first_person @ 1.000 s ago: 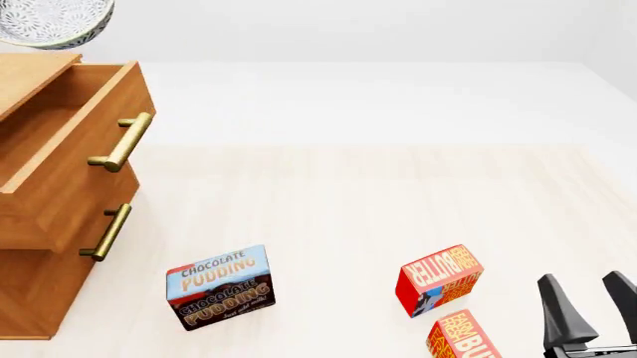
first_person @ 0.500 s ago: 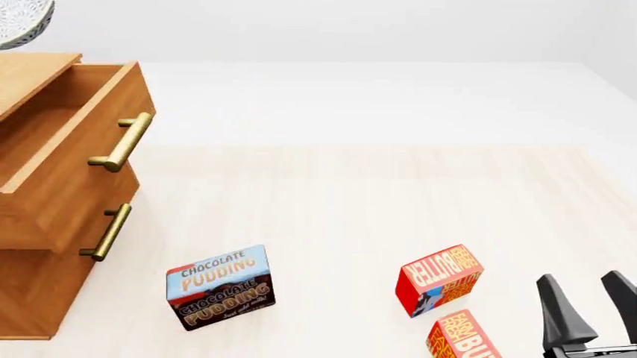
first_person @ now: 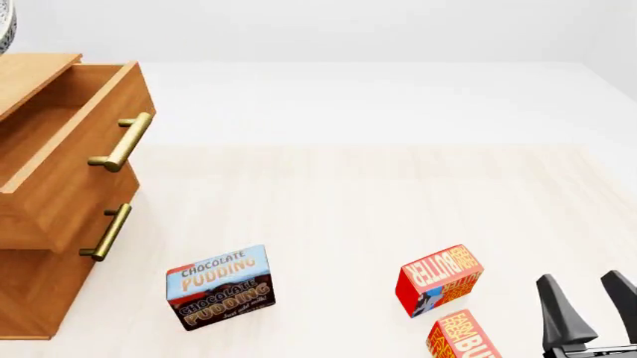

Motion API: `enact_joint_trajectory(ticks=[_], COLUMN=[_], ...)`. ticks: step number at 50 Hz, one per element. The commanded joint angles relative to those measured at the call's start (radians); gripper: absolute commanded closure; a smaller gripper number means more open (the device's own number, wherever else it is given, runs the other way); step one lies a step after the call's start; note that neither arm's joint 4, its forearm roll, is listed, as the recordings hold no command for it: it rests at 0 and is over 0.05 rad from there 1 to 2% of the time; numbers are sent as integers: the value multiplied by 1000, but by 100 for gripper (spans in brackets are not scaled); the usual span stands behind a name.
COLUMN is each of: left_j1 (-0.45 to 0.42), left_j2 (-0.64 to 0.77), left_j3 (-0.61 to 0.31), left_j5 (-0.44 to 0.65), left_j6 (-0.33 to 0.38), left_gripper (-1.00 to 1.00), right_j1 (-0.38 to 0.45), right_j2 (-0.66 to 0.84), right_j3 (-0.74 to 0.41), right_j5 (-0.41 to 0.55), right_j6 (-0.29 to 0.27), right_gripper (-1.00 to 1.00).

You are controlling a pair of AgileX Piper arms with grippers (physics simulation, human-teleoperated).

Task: Put the bowl in the top drawer of the cabinet.

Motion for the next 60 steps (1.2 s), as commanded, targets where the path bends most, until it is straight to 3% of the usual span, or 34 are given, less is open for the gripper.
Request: enact_joint_trajectory(ticks=[1, 9, 10, 12, 16, 27, 34, 36, 37, 39, 41, 44, 46, 53, 60], left_j1=[21, 36, 69, 111, 118, 197, 189, 140, 184, 172, 131, 147, 128, 110, 139], left_j2=[-10, -19, -5, 20, 27, 145, 183, 179, 199, 197, 191, 194, 187, 175, 196], left_j3=[41, 39, 24, -7, -25, -111, -110, -94, -115, -112, -82, -91, -51, -11, -19], left_j5=[-44, -53, -63, -62, -48, 51, 79, 101, 90, 96, 111, 109, 102, 83, 77], left_j6=[-118, -152, -191, -205, -205, -142, -94, -116, -101, -98, -157, -153, -219, -287, -286], left_gripper=[100, 100, 100, 100, 100, 100, 100, 100, 100, 100, 100, 100, 100, 100, 100], right_j1=[0, -1, -2, -2, -2, 0, 1, 0, 2, 1, 2, 2, 2, 1, 5], right_j2=[0, 0, 1, 0, 0, 0, 0, 0, 0, 0, 0, 0, 0, 0, 0], right_j3=[0, 0, 0, 0, 0, 0, 0, 0, 0, 0, 0, 0, 0, 0, 0], right_j5=[1, 1, 2, 2, 1, 1, 1, 1, 1, 0, 0, 0, 0, -1, -1], right_j6=[-1, 0, 0, -1, -1, -2, -2, -2, -2, -2, -3, -2, -2, -3, -4], right_gripper=[-100, -100, -100, -100, -100, -100, -100, -100, -100, -100, -100, -100, -100, -100, -100])
